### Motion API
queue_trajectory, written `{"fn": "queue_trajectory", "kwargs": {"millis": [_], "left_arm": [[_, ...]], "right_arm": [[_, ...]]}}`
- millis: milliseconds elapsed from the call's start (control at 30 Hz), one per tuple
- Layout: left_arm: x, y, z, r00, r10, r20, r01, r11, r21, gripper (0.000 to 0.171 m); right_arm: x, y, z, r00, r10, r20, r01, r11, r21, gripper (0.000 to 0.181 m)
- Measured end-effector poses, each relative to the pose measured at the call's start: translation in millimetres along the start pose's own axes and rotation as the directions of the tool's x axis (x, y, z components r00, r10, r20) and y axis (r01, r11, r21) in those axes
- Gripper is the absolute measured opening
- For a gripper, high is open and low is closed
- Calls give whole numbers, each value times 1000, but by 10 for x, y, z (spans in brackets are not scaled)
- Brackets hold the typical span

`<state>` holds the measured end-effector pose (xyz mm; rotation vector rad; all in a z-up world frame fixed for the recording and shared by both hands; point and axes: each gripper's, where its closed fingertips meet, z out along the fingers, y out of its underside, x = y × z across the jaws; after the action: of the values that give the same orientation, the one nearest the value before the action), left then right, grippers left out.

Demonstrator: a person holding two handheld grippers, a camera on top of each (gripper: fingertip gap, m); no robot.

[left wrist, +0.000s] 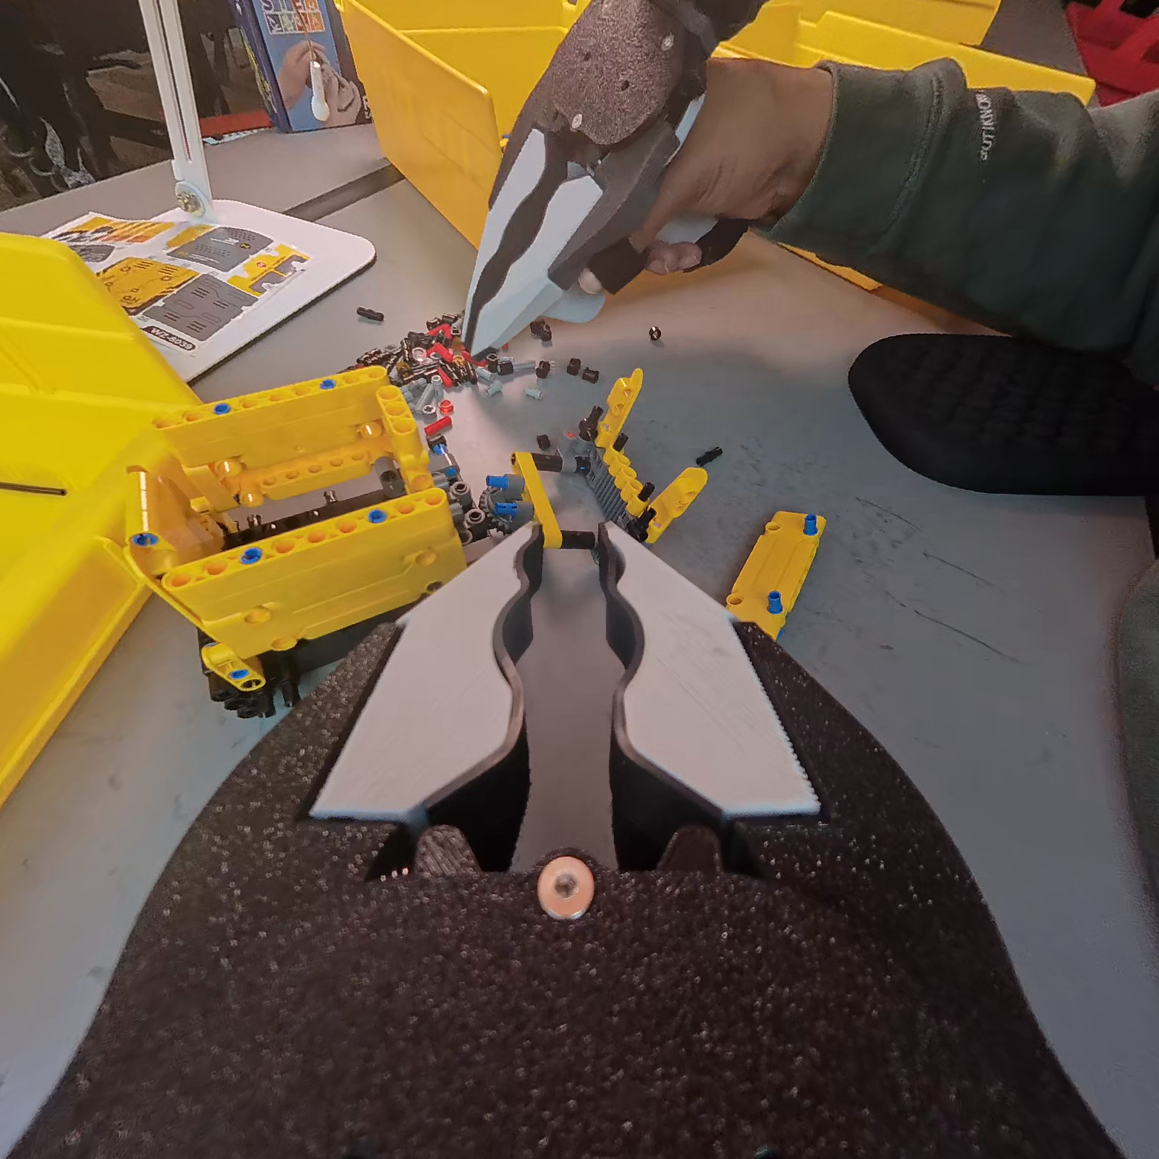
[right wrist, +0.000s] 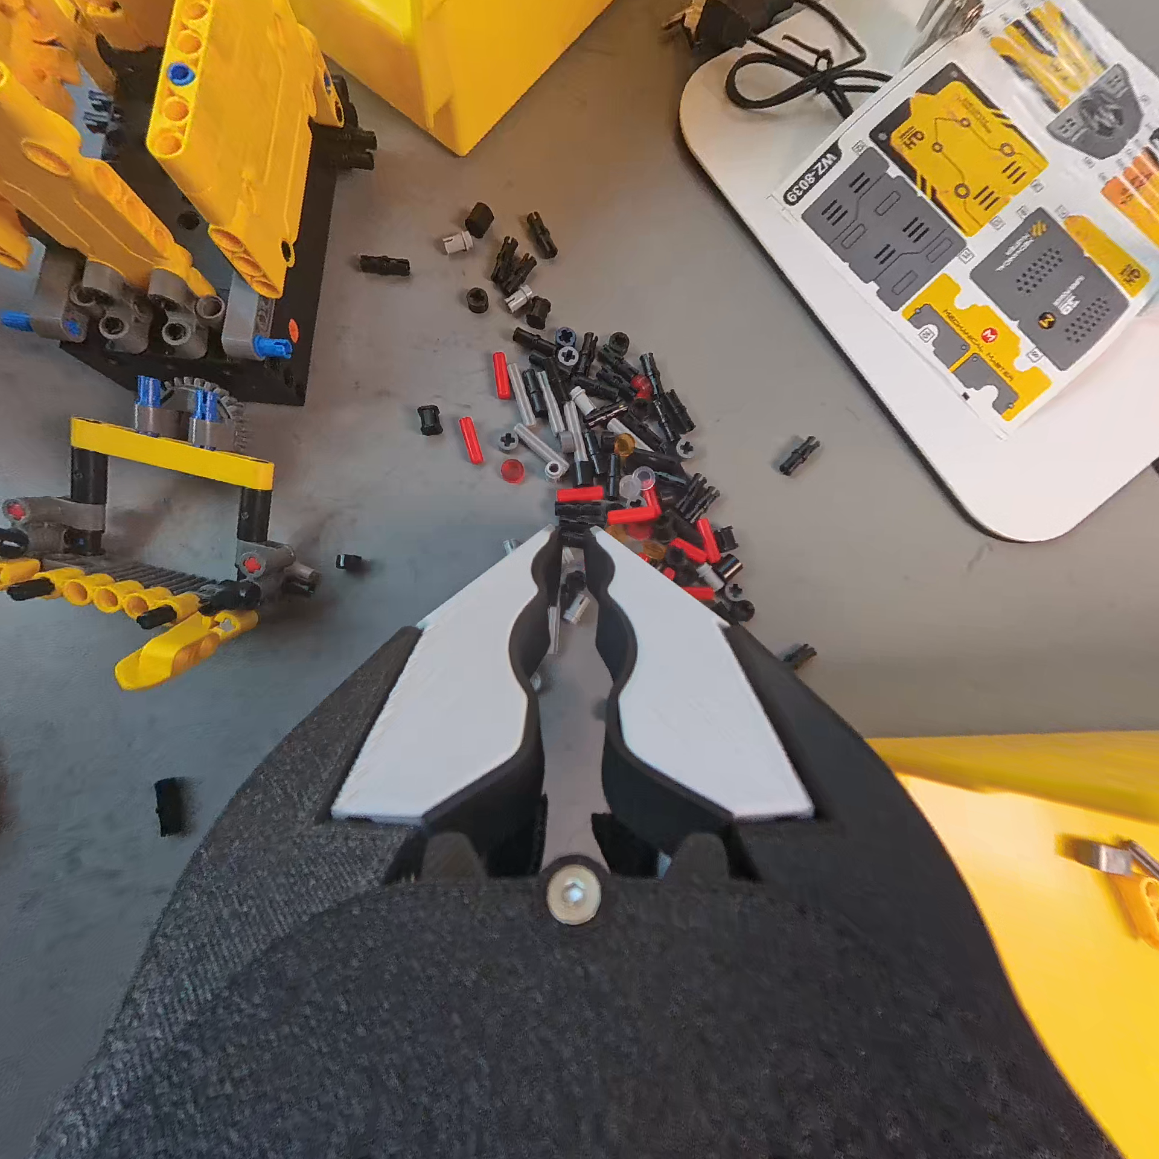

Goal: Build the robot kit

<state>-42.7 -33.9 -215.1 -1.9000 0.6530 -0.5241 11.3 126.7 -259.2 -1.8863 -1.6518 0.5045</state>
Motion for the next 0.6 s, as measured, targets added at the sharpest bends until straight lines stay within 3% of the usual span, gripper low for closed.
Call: {"fn": "queue_trajectory", "kwargs": {"millis": [333, 600], "left_arm": [[28, -16, -15, 1000, -2, -13, 2, 1000, 4, 16], [36, -2, -12, 1000, -8, -19, 8, 1000, 0, 16]], "right_arm": [[16, 39, 124, 1000, 31, 3, -30, 998, -61, 15], [60, 45, 138, 999, 43, 13, -42, 997, -68, 7]]}}
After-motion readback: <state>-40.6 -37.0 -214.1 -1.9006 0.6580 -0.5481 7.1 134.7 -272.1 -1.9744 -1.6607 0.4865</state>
